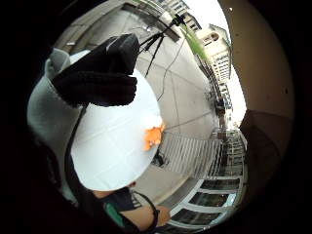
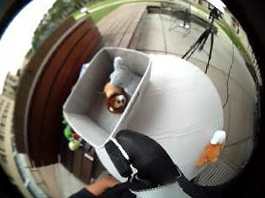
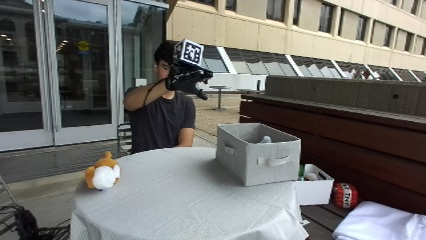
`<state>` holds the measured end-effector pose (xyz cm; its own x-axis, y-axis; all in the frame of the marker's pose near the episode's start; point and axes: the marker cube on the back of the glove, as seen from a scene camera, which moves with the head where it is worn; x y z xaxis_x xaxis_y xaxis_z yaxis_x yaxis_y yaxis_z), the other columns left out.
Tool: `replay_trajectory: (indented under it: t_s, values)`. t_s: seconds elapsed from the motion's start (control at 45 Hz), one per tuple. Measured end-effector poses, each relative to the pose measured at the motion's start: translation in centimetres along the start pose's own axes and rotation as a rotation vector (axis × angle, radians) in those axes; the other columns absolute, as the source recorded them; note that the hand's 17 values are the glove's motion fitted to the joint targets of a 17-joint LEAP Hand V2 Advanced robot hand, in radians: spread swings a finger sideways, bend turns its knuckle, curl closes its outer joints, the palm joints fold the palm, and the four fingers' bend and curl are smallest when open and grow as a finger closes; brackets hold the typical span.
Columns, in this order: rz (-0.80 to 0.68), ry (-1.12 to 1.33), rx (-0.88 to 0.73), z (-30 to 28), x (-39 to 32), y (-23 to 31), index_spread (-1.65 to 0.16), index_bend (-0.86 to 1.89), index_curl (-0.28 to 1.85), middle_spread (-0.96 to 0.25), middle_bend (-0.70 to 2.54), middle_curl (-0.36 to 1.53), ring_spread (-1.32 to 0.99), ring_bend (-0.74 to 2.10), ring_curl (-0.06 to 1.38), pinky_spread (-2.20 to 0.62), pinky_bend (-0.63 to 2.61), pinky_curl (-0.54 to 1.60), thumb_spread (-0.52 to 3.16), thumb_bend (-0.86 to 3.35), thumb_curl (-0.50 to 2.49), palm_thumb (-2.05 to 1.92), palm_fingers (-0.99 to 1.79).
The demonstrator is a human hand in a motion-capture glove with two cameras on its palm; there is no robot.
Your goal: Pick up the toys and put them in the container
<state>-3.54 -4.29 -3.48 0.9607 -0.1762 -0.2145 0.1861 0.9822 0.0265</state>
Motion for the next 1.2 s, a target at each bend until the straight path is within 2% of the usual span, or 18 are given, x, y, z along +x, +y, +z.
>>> replay_trajectory:
  t_s: [0.289,0.422,0.511,0.6,0.844,1.2]
  values:
    - [0.039,0.015,-0.074,5.0,10.0,3.4,-0.28,0.05,0.13,0.07,0.16,0.34,0.05,0.46,0.29,0.02,1.42,0.39,0.95,-0.05,0.33,-0.05,-0.22]
    - [0.177,-0.003,-0.173,8.7,14.1,5.8,-0.28,0.06,0.12,0.06,0.16,0.33,0.05,0.45,0.30,0.03,1.40,0.38,0.98,-0.04,0.32,-0.03,-0.21]
    - [0.181,-0.029,-0.113,12.6,17.1,5.8,-0.28,0.06,0.12,0.06,0.16,0.33,0.05,0.44,0.30,0.03,1.40,0.37,1.00,-0.04,0.31,-0.02,-0.20]
    - [0.188,-0.049,-0.129,16.1,19.2,6.0,-0.29,0.06,0.12,0.06,0.16,0.32,0.05,0.44,0.30,0.04,1.39,0.37,1.01,-0.03,0.31,-0.02,-0.20]
    - [0.351,-0.074,-0.292,23.7,21.5,9.0,-0.29,0.04,0.09,0.11,0.19,0.33,0.05,0.47,0.31,0.05,1.35,0.35,1.04,-0.02,0.31,0.01,-0.19]
    - [0.386,-0.169,-0.429,32.3,22.4,12.1,-0.29,0.00,0.05,0.16,0.25,0.37,0.06,0.50,0.32,0.05,1.33,0.34,1.10,0.02,0.33,0.14,-0.19]
